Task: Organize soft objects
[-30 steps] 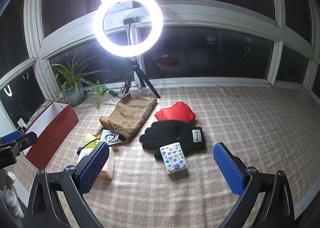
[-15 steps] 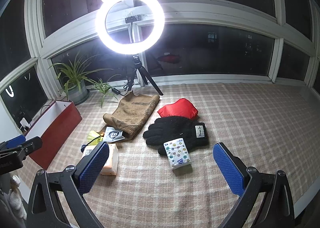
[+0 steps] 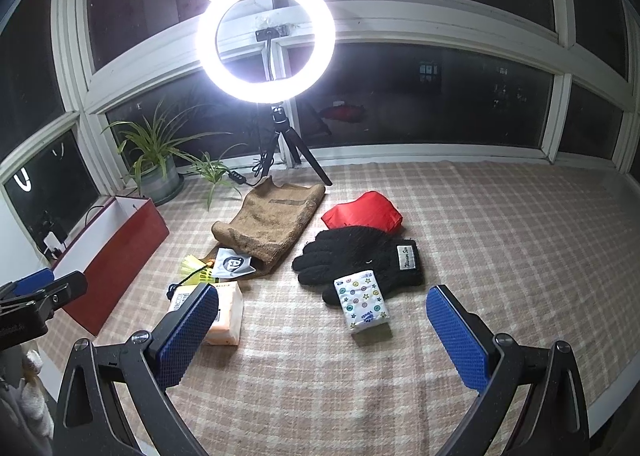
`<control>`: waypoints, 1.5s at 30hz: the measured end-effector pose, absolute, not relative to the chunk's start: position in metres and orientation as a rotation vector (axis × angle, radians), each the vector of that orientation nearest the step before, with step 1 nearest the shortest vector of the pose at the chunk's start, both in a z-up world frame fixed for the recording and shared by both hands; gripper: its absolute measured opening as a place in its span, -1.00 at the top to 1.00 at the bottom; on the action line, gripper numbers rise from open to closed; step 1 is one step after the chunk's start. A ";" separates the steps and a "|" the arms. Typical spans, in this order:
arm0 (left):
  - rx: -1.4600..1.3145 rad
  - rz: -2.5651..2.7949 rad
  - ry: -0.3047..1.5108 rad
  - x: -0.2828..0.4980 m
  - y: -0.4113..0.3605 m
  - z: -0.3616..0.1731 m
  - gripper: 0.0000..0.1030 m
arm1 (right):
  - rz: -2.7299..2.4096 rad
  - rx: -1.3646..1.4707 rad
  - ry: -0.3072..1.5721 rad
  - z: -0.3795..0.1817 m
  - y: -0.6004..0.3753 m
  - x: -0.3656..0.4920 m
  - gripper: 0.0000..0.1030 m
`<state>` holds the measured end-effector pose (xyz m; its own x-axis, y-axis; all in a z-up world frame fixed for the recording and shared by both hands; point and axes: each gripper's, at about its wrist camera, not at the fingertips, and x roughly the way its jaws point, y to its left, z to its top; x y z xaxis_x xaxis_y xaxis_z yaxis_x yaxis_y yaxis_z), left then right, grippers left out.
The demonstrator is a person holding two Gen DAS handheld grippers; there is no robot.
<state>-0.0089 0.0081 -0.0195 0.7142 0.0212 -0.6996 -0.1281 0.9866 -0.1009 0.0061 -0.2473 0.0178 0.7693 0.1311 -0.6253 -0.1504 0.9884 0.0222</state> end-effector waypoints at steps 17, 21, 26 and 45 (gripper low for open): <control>-0.150 0.082 0.774 -0.008 0.006 -0.021 -0.99 | 0.161 -0.020 0.708 0.008 -0.244 0.009 -1.00; -0.154 0.081 0.778 -0.004 0.007 -0.022 -0.99 | 0.162 -0.018 0.713 0.006 -0.244 0.010 -1.00; -0.154 0.081 0.778 -0.004 0.007 -0.022 -0.99 | 0.164 -0.013 0.722 0.003 -0.242 0.012 -1.00; -0.169 0.084 0.791 0.000 0.011 -0.031 -0.99 | 0.174 -0.004 0.753 -0.007 -0.239 0.017 -1.00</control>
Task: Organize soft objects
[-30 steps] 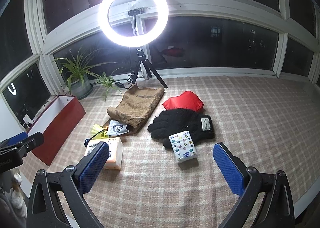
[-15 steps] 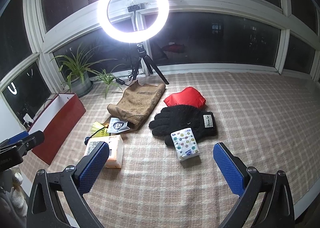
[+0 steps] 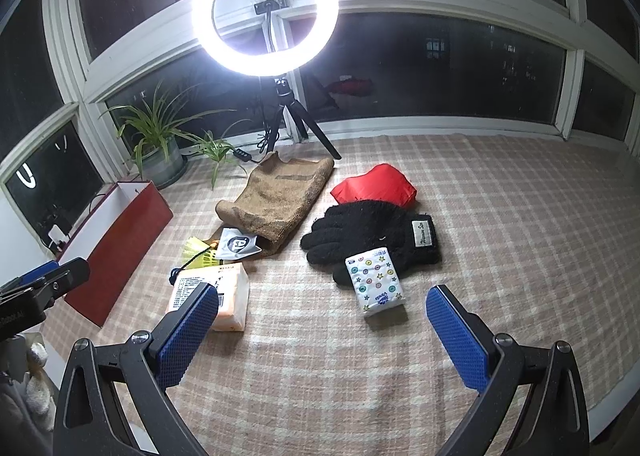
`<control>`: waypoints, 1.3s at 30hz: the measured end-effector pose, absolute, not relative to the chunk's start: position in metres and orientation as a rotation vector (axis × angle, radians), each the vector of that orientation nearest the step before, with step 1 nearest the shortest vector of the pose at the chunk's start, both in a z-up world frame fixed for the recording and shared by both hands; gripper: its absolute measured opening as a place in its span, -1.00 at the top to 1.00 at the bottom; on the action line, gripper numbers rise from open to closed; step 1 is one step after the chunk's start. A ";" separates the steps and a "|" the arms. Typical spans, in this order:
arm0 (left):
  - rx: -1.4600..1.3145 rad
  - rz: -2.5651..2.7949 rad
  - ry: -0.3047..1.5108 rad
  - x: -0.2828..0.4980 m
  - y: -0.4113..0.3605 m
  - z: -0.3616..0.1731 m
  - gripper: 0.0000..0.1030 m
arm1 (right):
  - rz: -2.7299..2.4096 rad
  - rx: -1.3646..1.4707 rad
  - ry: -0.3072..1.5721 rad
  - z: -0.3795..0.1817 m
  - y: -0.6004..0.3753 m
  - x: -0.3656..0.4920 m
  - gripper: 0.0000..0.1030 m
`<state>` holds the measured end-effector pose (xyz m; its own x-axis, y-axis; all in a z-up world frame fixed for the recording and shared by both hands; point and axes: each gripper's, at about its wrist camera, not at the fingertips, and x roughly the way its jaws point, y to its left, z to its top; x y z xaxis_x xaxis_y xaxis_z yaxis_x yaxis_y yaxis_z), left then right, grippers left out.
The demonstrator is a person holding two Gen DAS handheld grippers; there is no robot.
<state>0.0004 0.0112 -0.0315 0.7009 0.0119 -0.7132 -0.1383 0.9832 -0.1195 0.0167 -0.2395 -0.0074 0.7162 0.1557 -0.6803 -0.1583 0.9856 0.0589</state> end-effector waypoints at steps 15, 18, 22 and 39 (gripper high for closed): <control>-0.255 0.139 0.837 -0.001 0.051 -0.053 -0.99 | 0.244 0.052 0.806 -0.021 -0.240 0.028 -1.00; -0.282 0.167 0.865 -0.001 0.064 -0.063 -0.99 | 0.257 0.070 0.820 -0.025 -0.241 0.031 -1.00; -0.324 0.177 0.894 0.003 0.077 -0.073 -0.97 | 0.254 0.095 0.837 -0.029 -0.245 0.033 -1.00; -0.311 -0.118 1.102 0.110 0.038 -0.105 -0.08 | 0.164 0.139 0.854 -0.036 -0.280 0.018 -1.00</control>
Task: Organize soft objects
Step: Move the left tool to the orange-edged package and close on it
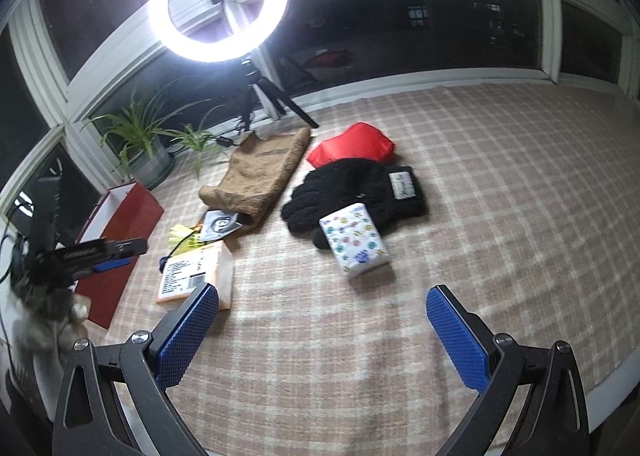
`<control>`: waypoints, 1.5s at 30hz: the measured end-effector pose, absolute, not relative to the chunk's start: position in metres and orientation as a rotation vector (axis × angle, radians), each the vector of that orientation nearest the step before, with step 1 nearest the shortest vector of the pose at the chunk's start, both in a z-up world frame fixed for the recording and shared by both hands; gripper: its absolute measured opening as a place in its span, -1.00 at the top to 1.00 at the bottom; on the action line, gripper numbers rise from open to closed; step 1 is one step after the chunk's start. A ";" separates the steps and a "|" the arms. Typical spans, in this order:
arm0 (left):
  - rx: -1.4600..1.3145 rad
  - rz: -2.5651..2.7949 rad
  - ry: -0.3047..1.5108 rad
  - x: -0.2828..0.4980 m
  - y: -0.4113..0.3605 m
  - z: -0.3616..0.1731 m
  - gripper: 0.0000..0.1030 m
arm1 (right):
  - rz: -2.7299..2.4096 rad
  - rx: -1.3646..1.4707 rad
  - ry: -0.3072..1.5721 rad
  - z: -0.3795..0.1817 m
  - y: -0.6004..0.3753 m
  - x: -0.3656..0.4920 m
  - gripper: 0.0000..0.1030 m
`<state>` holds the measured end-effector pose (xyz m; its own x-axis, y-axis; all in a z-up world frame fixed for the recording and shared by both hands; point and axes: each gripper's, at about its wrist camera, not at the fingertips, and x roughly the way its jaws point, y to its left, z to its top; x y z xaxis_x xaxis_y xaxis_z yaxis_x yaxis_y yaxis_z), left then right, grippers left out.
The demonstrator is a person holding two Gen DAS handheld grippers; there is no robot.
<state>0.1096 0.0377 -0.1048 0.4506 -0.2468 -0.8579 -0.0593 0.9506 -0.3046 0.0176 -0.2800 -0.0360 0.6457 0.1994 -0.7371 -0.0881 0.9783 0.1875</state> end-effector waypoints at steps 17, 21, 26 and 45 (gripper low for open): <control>-0.275 -0.209 1.324 0.189 0.019 -0.154 0.30 | 0.014 0.241 0.880 -0.050 -0.342 -0.007 -1.00; -0.246 -0.204 1.349 0.188 0.023 -0.163 0.30 | 0.006 0.255 0.886 -0.051 -0.348 -0.009 -1.00; -0.279 -0.216 1.361 0.177 0.034 -0.166 0.31 | 0.012 0.260 0.896 -0.054 -0.348 -0.006 -1.00; -0.312 -0.428 1.327 0.128 -0.034 -0.144 0.31 | 0.107 0.227 0.929 -0.061 -0.317 0.006 -1.00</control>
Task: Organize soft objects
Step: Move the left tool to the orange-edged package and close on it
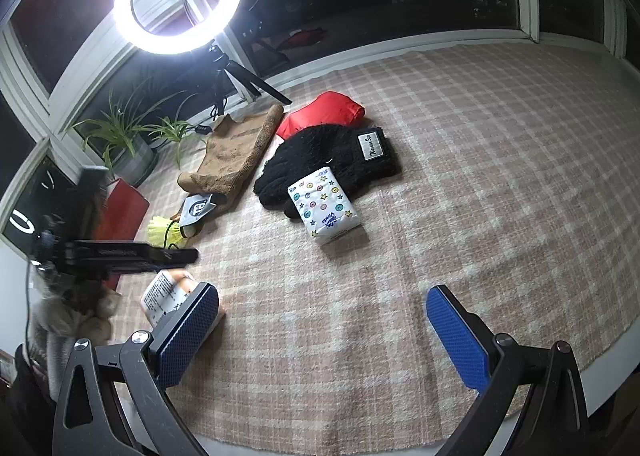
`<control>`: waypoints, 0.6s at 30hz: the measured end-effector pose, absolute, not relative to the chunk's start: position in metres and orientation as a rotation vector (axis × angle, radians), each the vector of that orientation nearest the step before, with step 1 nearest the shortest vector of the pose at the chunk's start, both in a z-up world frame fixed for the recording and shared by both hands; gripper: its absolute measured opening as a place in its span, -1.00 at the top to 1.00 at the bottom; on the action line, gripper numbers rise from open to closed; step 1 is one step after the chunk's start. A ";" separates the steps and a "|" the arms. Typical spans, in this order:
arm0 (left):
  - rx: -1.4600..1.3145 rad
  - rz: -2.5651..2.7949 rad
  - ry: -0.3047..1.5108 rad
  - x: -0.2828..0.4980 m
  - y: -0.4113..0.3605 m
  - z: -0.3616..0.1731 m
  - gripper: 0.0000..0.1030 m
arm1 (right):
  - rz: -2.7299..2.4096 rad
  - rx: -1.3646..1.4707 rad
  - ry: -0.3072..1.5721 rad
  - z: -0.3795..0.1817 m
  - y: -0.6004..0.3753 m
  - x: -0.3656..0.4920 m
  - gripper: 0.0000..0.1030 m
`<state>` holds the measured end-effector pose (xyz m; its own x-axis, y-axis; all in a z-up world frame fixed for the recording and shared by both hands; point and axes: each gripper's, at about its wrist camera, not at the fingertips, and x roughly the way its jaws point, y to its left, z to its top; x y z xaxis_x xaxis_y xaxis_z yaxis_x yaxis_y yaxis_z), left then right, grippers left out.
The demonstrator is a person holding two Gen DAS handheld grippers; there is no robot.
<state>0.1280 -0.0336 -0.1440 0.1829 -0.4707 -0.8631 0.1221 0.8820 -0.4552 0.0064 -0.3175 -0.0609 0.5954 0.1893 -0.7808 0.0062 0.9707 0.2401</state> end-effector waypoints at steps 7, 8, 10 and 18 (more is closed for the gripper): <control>-0.385 -0.270 1.203 0.100 0.045 -0.110 0.30 | 0.118 0.238 0.945 -0.065 -0.317 0.007 -1.00; -0.398 -0.252 1.207 0.096 0.051 -0.115 0.30 | 0.120 0.238 0.948 -0.066 -0.316 0.008 -1.00; -0.448 -0.222 1.225 0.087 0.067 -0.130 0.30 | 0.128 0.236 0.951 -0.066 -0.314 0.010 -1.00; -0.563 -0.255 1.291 0.070 0.058 -0.167 0.30 | 0.171 0.198 0.953 -0.065 -0.298 0.020 -1.00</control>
<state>0.0699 0.0582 -0.1669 0.2727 -0.4821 -0.8326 -0.1291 0.8392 -0.5282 0.0200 -0.2978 -0.0652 0.5679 0.2315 -0.7898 -0.0578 0.9685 0.2424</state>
